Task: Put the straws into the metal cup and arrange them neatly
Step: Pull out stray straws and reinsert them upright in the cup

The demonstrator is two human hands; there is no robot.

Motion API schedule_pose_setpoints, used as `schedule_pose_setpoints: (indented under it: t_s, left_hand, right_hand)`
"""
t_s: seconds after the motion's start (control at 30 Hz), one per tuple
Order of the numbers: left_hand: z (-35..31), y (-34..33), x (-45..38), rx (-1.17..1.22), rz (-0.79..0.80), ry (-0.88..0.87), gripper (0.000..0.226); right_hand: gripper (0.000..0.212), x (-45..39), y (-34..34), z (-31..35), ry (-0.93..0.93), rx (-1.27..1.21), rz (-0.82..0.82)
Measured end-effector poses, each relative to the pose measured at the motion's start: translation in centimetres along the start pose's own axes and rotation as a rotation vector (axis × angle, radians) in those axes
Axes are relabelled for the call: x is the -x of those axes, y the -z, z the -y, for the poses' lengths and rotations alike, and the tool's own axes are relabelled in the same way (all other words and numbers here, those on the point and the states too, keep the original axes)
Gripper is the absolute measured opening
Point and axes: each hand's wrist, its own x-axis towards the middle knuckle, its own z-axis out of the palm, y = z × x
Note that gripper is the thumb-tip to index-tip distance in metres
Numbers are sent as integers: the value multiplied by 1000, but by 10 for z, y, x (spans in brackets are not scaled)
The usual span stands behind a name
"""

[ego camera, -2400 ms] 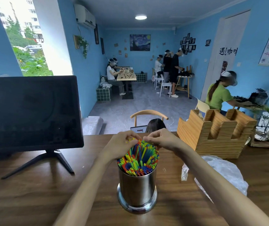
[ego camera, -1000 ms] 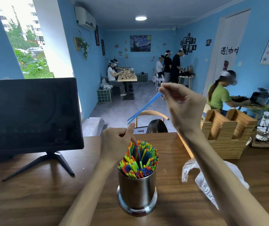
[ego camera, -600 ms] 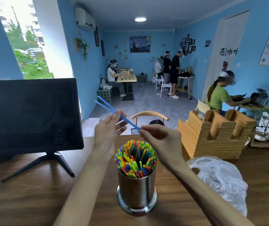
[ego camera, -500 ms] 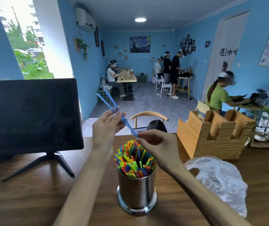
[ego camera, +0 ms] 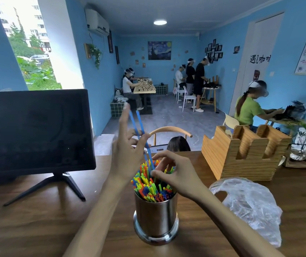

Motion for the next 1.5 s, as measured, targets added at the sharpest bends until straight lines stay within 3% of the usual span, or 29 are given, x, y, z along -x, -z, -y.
schedule_pose_setpoints:
  t_s: [0.13, 0.23, 0.53, 0.7, 0.83, 1.03, 1.13, 1.27, 1.4, 1.5]
  left_hand:
    - [7, 0, 6, -45, 132, 46, 66]
    - [15, -4, 17, 36, 147, 101, 74]
    - [27, -9, 20, -151, 183, -11, 61]
    - [41, -5, 31, -277, 232, 3, 20]
    - [55, 1, 41, -333, 215, 42, 9]
    - [49, 15, 36, -427, 390, 85, 16]
    - [43, 16, 41, -385, 340, -4, 24]
    - [30, 14, 55, -361, 323, -148, 9]
    - [32, 13, 67, -524, 548, -215, 40]
    - [41, 19, 67, -525, 538, -200, 40]
  right_hand:
    - [11, -1, 11, -5, -52, -166, -76]
    - [11, -3, 16, -10, -173, -301, -129]
    - [15, 1, 11, -30, -243, -302, -151]
    - [13, 4, 13, -34, -251, -307, -175]
    - [9, 5, 14, -38, -231, -274, -169]
    - [4, 2, 18, -39, -227, -190, -96]
    - [4, 4, 18, -39, -213, -190, -63]
    - [8, 8, 17, -41, -212, -173, -38]
    - [7, 10, 20, -39, -196, -124, -18]
    - [6, 12, 22, -35, -188, -108, -5]
